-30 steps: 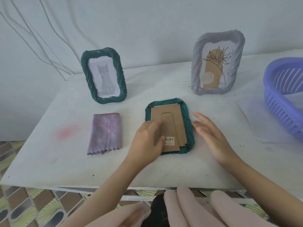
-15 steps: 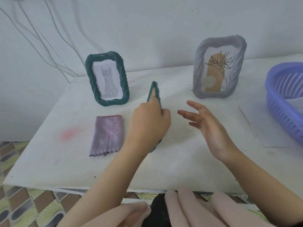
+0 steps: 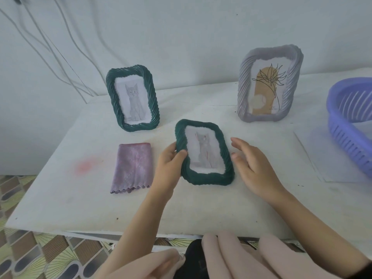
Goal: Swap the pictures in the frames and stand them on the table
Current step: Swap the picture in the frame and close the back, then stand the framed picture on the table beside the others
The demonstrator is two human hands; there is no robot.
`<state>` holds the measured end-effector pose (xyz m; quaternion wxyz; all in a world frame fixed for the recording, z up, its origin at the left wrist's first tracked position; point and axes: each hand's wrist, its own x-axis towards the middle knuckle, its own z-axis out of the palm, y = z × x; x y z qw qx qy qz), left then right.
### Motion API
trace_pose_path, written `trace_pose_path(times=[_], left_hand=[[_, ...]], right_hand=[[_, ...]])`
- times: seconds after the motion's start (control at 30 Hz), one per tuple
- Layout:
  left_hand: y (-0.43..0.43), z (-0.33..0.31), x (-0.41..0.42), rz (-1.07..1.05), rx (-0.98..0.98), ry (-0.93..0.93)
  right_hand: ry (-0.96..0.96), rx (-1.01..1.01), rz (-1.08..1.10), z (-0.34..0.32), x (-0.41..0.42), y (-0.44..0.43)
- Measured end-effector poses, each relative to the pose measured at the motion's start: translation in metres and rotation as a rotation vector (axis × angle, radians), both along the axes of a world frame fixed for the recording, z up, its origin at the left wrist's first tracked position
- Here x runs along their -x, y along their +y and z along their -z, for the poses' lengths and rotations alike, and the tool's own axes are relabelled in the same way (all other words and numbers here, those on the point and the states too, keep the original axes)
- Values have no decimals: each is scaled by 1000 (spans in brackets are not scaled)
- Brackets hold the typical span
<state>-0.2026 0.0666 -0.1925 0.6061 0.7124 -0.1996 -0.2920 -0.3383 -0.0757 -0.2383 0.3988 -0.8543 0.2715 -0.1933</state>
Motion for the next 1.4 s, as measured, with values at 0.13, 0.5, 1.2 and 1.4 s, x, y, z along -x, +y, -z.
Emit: trace_pose_path(times=[0.13,0.5,1.2,1.4], left_hand=[[2,22,-5,-7,-155,-249],[7,47,-19,18,-530,-861],[76,29,-78,-403,-240,-392],[66,8,-68,-337,80,-86]], right_hand=[[94,158,-45,5,0,-2],[201,304,-47,9,-10,-8],[355,429,-65,19,-15,-11],[316,336,-63,14,-14,-11]])
